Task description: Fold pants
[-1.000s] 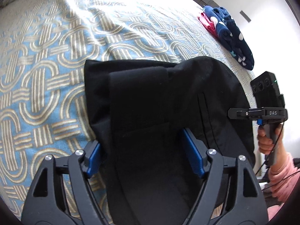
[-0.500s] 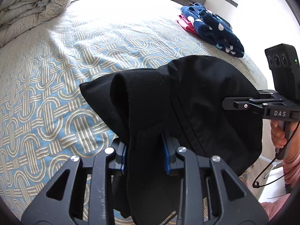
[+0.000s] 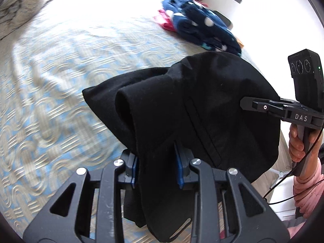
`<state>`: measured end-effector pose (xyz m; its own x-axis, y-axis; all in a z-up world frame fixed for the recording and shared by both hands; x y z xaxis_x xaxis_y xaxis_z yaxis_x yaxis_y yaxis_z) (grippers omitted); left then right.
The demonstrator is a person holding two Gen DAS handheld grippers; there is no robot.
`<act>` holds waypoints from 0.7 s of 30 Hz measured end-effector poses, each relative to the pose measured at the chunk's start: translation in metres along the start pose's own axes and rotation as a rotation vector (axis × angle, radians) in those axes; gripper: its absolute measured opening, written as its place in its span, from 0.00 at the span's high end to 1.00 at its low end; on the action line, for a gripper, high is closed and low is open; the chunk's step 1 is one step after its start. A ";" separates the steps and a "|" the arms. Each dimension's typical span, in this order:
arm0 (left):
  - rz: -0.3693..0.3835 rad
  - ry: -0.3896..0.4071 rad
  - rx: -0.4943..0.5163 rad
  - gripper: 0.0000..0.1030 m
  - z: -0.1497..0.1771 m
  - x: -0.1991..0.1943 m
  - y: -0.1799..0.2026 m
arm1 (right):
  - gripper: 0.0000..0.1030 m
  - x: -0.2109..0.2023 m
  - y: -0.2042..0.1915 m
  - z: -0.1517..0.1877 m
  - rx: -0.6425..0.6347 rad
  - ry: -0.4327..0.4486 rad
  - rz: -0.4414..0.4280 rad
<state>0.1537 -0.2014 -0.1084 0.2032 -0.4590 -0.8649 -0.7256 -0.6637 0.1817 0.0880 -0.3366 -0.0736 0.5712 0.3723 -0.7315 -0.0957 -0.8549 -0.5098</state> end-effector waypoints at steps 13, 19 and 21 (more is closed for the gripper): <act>0.106 0.001 0.288 0.70 -0.120 0.086 0.229 | 0.88 -0.152 0.191 -0.027 0.137 0.134 0.249; -0.065 -0.097 0.317 0.41 -0.141 0.156 0.274 | 0.55 -0.180 0.303 -0.025 0.218 0.036 0.477; -0.066 -0.088 0.285 0.30 -0.140 0.163 0.269 | 0.45 -0.171 0.332 -0.010 0.291 -0.008 0.531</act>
<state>0.0841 -0.5373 -0.1347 0.2075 -0.3589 -0.9100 -0.8704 -0.4923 -0.0043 -0.0333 -0.6871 -0.1133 0.3780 -0.0739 -0.9229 -0.5858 -0.7910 -0.1766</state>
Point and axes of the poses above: each gripper's, at about its wrist camera, not at the fingertips, and x roughly the way its jaws point, y to its right, z to its underside, the point moved 6 cm from there along x, roughly the way its jaws point, and after that the axes turned 9 degrees about -z, right-handed, at the moved point
